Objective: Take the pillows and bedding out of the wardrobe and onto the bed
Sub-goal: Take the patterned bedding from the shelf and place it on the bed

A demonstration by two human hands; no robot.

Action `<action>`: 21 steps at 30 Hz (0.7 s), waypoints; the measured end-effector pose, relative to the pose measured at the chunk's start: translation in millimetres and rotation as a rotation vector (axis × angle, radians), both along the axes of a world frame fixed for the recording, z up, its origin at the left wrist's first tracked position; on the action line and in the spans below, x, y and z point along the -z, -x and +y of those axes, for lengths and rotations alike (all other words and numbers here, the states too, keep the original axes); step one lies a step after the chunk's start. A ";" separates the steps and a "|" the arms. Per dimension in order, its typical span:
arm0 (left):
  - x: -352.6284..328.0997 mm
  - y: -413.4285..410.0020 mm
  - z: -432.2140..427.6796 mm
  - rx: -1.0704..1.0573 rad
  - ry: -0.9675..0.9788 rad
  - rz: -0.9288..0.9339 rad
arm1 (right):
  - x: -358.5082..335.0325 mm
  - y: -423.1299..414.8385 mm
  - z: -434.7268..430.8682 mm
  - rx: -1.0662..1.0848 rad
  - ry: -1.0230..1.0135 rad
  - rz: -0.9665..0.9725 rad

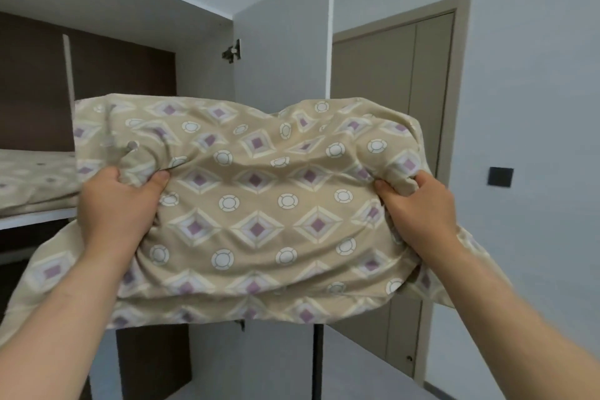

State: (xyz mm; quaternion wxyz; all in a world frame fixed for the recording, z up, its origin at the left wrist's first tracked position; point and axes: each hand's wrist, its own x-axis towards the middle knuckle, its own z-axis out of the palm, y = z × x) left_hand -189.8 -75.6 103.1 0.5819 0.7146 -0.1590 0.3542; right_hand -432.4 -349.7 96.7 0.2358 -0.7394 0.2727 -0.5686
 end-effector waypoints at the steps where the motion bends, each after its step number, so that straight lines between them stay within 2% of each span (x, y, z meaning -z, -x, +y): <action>1: -0.8 12.4 -14.8 0.040 -0.009 0.000 | 2.6 22.1 -5.8 0.040 -0.001 -0.004; 6: -1.3 72.5 -87.7 0.212 -0.054 -0.013 | 14.8 125.6 -29.3 0.228 -0.017 0.003; 13: 13.8 196.8 -208.9 0.525 -0.100 -0.004 | 31.9 301.8 -58.1 0.522 -0.066 0.005; 21: 27.2 336.4 -305.4 0.828 -0.141 0.004 | 55.5 460.4 -54.1 0.765 -0.123 -0.013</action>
